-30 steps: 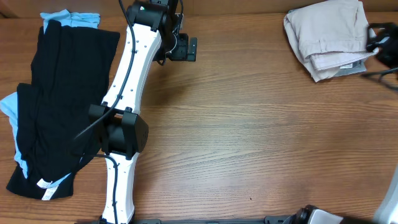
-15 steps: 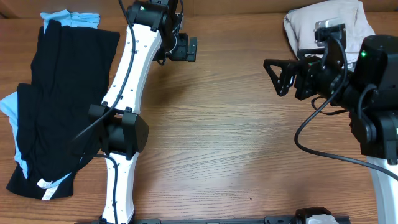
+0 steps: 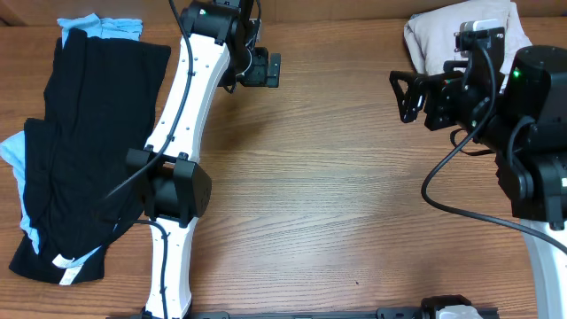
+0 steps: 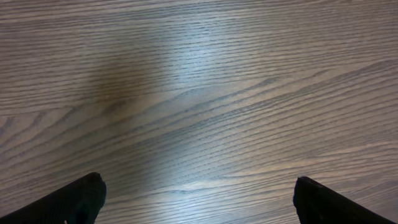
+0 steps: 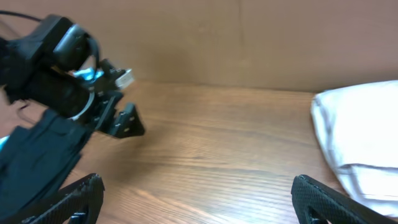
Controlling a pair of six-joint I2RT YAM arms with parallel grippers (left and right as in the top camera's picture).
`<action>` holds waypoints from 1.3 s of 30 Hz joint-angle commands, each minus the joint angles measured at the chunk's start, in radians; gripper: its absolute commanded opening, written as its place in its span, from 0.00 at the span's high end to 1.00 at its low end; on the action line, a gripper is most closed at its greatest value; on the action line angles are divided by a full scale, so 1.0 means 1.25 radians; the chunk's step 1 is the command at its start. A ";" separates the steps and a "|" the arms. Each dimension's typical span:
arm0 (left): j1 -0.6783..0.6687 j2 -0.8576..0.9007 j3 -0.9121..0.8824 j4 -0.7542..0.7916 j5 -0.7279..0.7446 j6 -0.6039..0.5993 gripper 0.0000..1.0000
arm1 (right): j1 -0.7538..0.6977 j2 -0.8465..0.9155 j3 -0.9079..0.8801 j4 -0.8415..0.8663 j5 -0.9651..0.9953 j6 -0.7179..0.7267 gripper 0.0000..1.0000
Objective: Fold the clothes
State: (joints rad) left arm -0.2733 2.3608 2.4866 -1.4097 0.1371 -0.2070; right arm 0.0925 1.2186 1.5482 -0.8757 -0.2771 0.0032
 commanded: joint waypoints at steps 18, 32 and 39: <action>-0.003 -0.021 -0.005 0.002 -0.008 0.001 0.00 | -0.103 -0.569 -0.889 0.670 -0.049 -0.006 0.00; -0.003 -0.021 -0.005 0.002 -0.008 0.001 0.00 | -0.112 -0.893 -1.207 0.771 -0.045 -0.006 0.00; -0.003 -0.021 -0.005 0.002 -0.008 0.001 0.00 | -0.110 -0.971 -1.232 0.674 0.002 -0.006 0.00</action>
State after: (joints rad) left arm -0.2733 2.3608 2.4859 -1.4094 0.1368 -0.2070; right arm -0.0444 0.0353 0.0185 -0.0090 -0.3187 -0.0006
